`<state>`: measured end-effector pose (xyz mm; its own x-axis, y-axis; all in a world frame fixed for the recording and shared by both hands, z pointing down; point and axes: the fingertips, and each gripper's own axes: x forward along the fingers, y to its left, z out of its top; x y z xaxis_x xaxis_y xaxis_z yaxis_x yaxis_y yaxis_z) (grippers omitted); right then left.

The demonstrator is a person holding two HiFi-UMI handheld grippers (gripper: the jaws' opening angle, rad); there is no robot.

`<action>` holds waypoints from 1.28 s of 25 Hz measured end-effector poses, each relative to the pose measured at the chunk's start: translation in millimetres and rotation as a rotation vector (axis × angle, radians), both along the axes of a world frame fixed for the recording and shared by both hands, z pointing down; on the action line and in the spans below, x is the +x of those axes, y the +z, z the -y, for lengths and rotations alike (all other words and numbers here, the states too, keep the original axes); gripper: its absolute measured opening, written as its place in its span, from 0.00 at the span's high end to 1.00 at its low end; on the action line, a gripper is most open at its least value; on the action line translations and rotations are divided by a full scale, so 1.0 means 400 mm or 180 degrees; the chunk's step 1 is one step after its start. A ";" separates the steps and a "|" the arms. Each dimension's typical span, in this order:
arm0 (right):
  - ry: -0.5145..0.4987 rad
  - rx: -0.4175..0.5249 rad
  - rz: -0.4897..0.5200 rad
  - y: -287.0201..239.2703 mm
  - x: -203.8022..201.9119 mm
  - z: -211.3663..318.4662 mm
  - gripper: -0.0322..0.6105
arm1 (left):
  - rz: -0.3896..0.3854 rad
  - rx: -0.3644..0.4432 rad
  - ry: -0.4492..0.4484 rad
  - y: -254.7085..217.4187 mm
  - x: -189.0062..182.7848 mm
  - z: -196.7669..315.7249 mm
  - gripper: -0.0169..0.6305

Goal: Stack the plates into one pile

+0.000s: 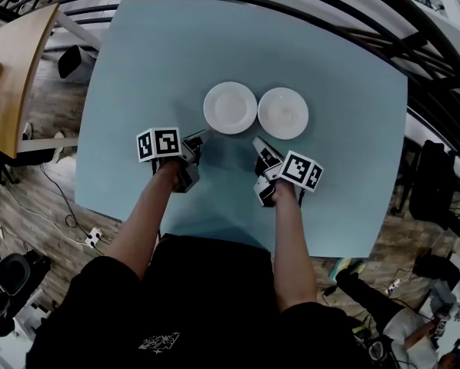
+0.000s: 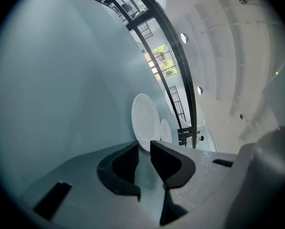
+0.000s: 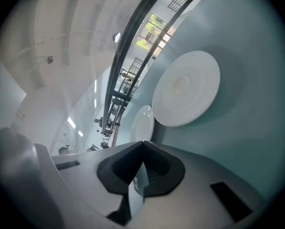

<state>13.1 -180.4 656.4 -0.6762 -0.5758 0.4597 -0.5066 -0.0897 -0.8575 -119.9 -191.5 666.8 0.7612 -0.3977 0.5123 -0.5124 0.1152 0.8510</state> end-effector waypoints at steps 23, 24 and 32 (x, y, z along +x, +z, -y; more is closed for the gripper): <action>0.0555 -0.0456 0.0217 0.070 0.032 0.001 0.94 | -0.0314 -0.0277 -0.0378 0.028 0.036 0.047 0.85; 0.0590 -0.0462 0.0234 0.068 0.037 0.004 0.93 | -0.0295 -0.0287 -0.0409 0.027 0.041 0.050 0.85; 0.0792 -0.0481 0.0315 0.054 0.042 0.028 0.80 | -0.0114 -0.0314 -0.0526 0.027 0.050 0.072 0.84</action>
<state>29.9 -191.5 678.0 -0.5688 -0.6593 0.4918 -0.3678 -0.3309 -0.8690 -99.7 -220.4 677.6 0.7081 -0.4679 0.5288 -0.4493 0.2791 0.8487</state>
